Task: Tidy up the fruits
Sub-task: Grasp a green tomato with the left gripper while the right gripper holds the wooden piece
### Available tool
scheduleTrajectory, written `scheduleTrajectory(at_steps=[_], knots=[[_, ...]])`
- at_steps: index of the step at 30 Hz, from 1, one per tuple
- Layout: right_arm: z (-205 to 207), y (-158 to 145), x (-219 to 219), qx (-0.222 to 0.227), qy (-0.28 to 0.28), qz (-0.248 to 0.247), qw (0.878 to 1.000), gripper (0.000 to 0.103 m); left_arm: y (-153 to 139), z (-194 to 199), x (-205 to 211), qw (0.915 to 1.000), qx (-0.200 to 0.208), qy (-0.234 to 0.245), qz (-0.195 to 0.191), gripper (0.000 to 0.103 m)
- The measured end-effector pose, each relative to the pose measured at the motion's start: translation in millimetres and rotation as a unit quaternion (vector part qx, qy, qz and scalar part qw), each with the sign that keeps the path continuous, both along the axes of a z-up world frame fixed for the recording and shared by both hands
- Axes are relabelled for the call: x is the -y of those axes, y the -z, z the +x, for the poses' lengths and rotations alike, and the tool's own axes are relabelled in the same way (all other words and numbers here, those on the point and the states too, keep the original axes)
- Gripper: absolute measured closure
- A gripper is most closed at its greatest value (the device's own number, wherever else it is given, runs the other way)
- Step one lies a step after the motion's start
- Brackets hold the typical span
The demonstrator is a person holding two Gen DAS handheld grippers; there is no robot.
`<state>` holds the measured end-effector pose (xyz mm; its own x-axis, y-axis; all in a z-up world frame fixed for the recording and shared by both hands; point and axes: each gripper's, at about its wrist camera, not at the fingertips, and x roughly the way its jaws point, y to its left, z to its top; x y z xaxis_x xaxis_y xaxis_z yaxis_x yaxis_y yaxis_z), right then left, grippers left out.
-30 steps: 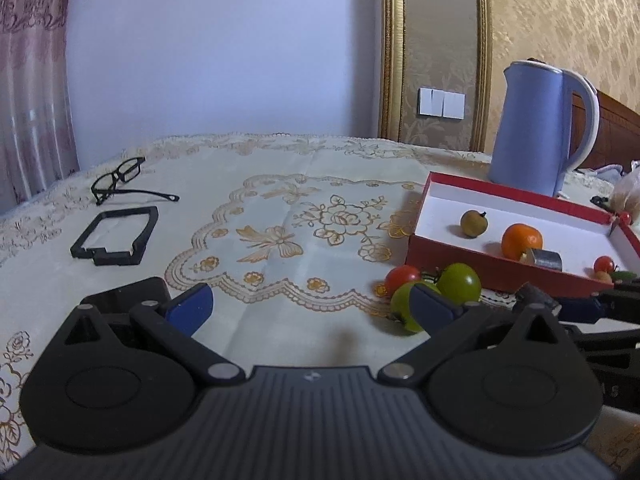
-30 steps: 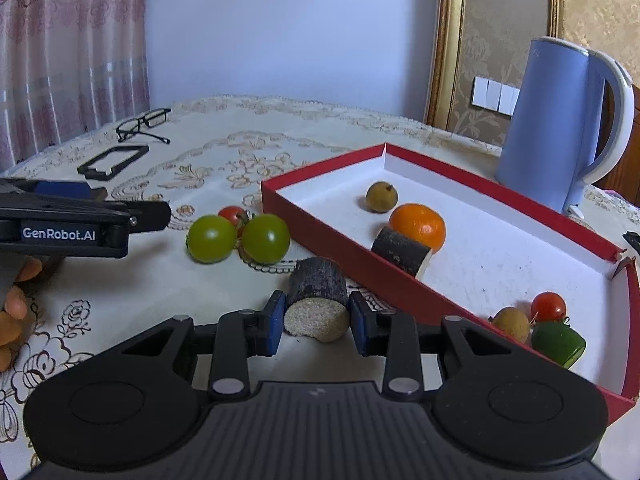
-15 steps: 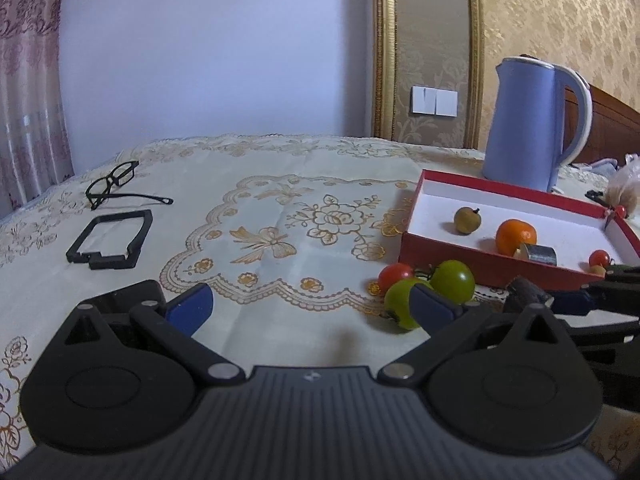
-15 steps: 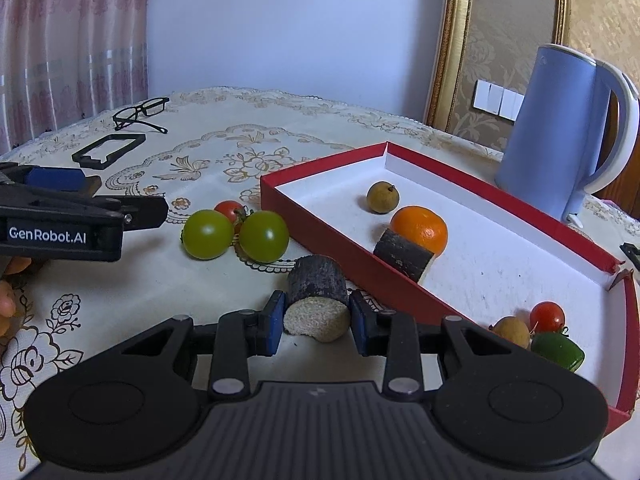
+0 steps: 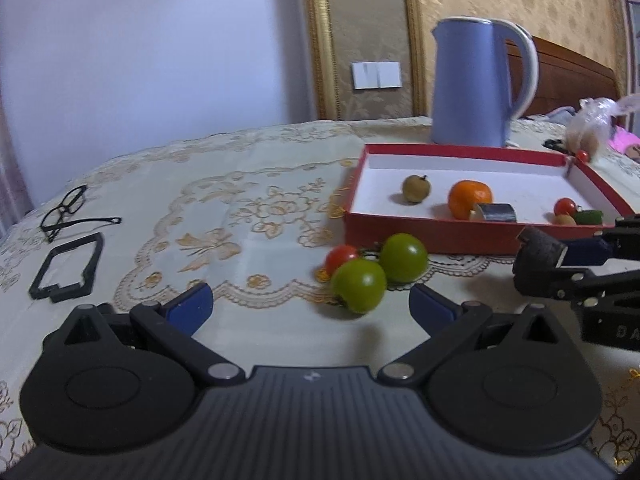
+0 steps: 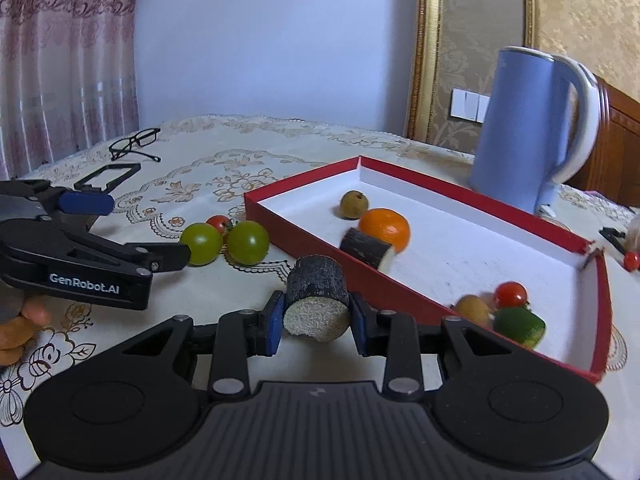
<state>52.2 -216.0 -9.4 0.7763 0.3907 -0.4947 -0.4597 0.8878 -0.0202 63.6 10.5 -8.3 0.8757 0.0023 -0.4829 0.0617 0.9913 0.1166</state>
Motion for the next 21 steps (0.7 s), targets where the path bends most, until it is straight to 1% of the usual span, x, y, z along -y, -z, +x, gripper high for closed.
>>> scheduleTrajectory(at_steps=[4, 7, 9, 10, 11, 13, 18, 21], knots=[[-2, -1, 7, 0.003, 0.004, 0.006, 1.000, 0.070, 0, 4, 6, 0.9998, 0.007, 0.011, 0.017, 0.000], [-4, -1, 10, 0.005, 0.005, 0.009, 1.000, 0.070, 2, 9, 11, 0.9992, 0.005, 0.020, 0.033, 0.000], [-6, 0, 11, 0.005, 0.006, 0.010, 1.000, 0.070, 3, 12, 13, 0.9990, 0.000, 0.026, 0.037, 0.005], [-6, 0, 12, 0.006, 0.007, 0.012, 1.000, 0.070, 3, 13, 13, 0.9989, -0.002, 0.029, 0.037, 0.011], [-7, 0, 13, 0.006, 0.008, 0.013, 1.000, 0.070, 4, 14, 14, 0.9988, -0.007, 0.033, 0.035, 0.013], [-8, 0, 14, 0.007, 0.008, 0.014, 1.000, 0.070, 5, 17, 13, 0.9989, -0.012, 0.033, 0.031, 0.013], [-9, 1, 15, 0.007, 0.008, 0.016, 1.000, 0.070, 5, 20, 9, 0.9992, -0.020, 0.031, 0.016, 0.018], [-9, 1, 15, 0.008, 0.008, 0.016, 1.000, 0.070, 6, 22, 7, 0.9991, -0.026, 0.031, 0.009, 0.026]])
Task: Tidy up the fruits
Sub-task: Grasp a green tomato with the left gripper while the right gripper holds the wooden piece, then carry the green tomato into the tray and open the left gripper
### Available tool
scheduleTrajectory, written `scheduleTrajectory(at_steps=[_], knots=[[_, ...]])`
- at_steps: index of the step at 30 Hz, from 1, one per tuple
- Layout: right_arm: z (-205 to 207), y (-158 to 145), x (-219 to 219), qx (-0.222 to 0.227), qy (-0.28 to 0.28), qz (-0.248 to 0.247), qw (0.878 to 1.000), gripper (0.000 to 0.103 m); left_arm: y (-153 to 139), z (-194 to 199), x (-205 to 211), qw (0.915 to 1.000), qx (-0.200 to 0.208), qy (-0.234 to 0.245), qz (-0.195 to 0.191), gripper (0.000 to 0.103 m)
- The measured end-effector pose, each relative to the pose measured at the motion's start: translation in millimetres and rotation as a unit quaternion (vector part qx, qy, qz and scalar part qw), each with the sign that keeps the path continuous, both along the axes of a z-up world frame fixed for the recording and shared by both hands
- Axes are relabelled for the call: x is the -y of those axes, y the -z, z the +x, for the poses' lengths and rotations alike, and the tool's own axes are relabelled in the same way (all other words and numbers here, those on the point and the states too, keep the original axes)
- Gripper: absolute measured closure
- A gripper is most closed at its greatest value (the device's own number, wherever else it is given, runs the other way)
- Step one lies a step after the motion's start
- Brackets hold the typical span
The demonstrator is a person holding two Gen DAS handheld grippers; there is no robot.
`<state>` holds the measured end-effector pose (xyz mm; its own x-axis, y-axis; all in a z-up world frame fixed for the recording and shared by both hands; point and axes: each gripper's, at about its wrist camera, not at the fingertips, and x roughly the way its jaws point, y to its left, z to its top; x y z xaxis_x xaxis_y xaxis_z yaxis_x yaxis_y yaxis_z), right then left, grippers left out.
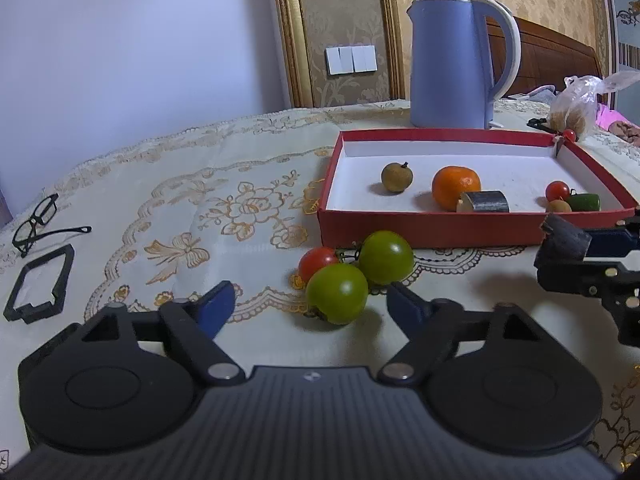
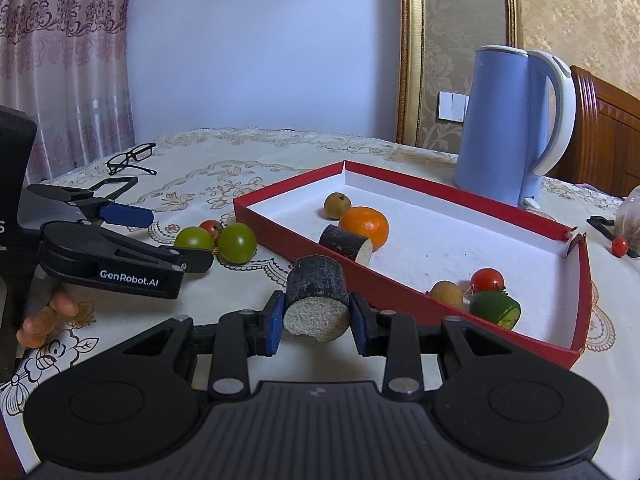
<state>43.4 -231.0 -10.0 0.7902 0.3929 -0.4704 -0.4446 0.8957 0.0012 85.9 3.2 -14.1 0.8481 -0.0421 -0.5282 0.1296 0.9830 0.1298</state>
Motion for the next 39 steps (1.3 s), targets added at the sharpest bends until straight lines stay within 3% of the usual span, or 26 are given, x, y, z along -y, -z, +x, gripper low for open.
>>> scheduleTrajectory(at_steps=[12, 14, 16, 25, 39], knots=[[-2, 0, 0, 0.000, 0.000, 0.001, 1.000, 0.070, 1, 7, -7, 0.9988, -0.027, 0.011, -0.039, 0.055], [-2, 0, 0, 0.000, 0.000, 0.001, 1.000, 0.070, 2, 7, -6, 0.9984, -0.031, 0.019, -0.043, 0.068], [-1, 0, 0, -0.001, 0.000, 0.002, 1.000, 0.070, 2, 8, -5, 0.9979, -0.037, 0.024, -0.047, 0.072], [-5, 0, 3, 0.001, 0.001, 0.006, 1.000, 0.070, 0, 5, -12, 0.9963, -0.037, 0.024, -0.074, 0.073], [-10, 1, 8, 0.002, 0.006, 0.009, 1.000, 0.070, -27, -15, -2, 0.9970, 0.009, 0.041, -0.065, 0.073]])
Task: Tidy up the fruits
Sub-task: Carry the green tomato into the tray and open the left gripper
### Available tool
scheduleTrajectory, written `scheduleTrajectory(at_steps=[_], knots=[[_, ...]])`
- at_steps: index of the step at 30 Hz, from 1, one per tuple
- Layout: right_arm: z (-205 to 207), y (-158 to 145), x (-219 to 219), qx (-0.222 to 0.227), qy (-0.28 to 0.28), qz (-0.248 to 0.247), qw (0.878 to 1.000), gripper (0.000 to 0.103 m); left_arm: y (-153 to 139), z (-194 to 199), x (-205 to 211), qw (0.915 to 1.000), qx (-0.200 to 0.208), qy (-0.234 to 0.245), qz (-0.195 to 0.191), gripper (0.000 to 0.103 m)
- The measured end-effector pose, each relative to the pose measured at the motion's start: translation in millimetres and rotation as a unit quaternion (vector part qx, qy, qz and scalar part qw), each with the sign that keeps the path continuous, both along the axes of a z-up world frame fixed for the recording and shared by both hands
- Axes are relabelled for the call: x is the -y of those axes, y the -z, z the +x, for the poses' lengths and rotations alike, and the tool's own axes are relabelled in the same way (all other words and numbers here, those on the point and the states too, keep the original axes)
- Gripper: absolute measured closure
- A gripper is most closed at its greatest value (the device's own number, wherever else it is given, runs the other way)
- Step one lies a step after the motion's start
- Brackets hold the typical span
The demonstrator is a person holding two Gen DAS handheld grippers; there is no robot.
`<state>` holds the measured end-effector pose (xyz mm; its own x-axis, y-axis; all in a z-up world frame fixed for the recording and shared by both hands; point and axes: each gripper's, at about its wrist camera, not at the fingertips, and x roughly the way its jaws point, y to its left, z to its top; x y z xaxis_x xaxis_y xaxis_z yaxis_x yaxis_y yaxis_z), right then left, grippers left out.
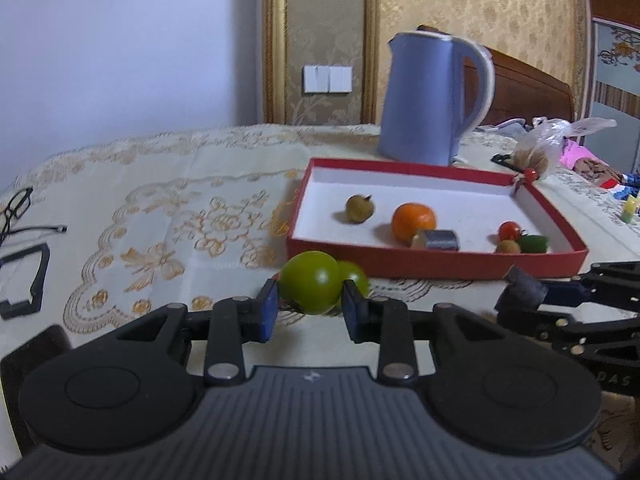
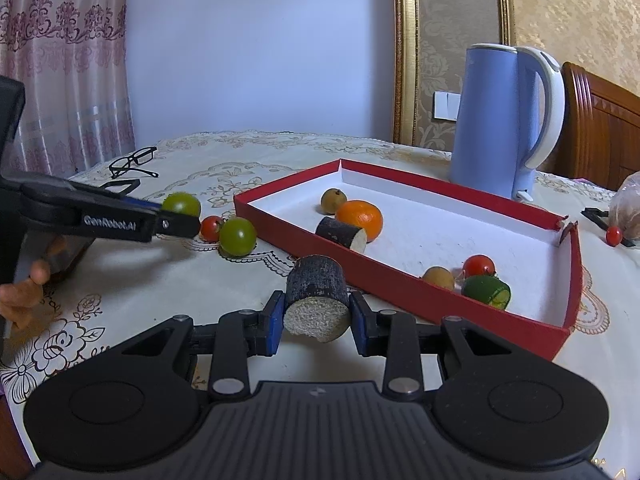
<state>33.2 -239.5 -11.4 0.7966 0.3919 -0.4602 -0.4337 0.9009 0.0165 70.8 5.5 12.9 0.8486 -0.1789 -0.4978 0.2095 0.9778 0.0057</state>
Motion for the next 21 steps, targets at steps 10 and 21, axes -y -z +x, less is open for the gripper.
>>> scheduleTrajectory(at_steps=[10, 21], knots=[[-12, -5, 18, 0.013, 0.013, 0.011, 1.000, 0.070, -9, 22, 35, 0.9993, 0.004, 0.013, 0.035, 0.073], [-19, -9, 38, 0.021, 0.026, 0.029, 0.999, 0.070, -18, 52, 69, 0.9976, 0.002, 0.020, 0.066, 0.073]])
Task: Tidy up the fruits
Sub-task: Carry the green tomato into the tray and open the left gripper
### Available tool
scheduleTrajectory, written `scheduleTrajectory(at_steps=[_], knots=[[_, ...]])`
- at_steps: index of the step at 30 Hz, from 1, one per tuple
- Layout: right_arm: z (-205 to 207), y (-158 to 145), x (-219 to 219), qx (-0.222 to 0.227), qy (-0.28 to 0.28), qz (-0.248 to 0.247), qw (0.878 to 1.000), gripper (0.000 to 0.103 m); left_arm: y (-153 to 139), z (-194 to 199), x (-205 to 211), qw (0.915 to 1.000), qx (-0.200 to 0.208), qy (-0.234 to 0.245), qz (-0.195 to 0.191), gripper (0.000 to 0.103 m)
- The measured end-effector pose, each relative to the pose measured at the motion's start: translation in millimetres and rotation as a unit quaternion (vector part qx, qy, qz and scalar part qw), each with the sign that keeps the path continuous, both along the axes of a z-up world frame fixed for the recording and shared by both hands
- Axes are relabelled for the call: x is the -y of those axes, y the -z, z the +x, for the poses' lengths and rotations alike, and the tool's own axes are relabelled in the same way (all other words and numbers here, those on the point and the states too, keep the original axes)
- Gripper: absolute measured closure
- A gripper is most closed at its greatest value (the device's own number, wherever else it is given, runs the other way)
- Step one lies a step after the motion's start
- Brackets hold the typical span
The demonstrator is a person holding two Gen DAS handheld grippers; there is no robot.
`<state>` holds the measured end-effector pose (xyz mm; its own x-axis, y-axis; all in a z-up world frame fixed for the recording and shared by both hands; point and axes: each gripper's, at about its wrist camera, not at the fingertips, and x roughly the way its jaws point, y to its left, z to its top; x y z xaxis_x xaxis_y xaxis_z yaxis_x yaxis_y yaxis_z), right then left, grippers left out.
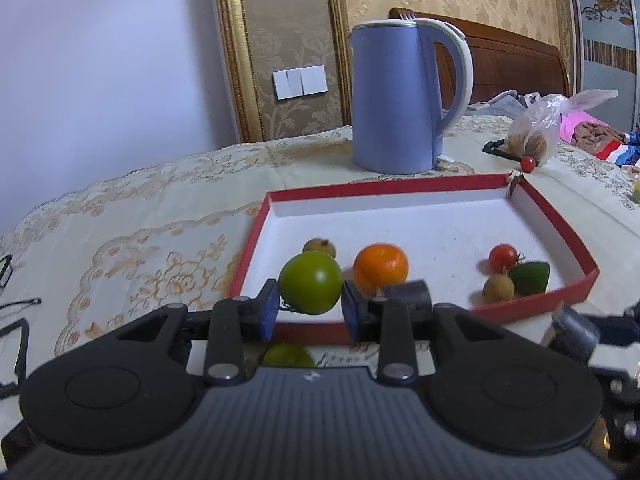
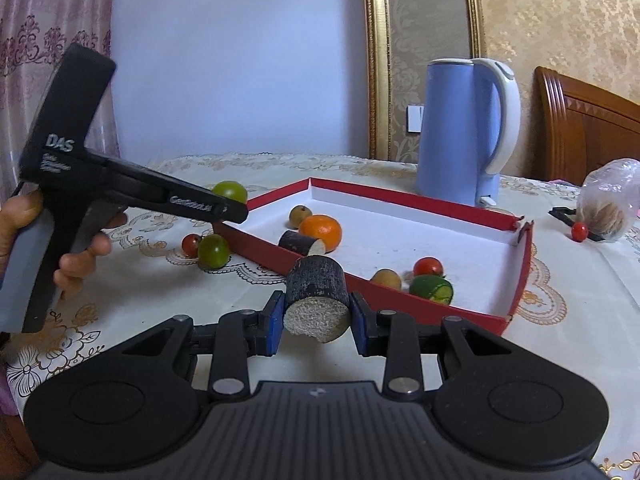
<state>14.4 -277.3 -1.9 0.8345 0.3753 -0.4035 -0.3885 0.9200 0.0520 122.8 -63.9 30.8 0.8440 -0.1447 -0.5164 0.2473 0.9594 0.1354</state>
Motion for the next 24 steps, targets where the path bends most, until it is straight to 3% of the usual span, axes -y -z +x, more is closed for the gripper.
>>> scheduleTrajectory(at_steps=[24], knots=[[-6, -3, 25, 0.007, 0.017, 0.025, 1.000, 0.070, 7, 84, 85, 0.9977, -0.038, 0.012, 0.055, 0.073]])
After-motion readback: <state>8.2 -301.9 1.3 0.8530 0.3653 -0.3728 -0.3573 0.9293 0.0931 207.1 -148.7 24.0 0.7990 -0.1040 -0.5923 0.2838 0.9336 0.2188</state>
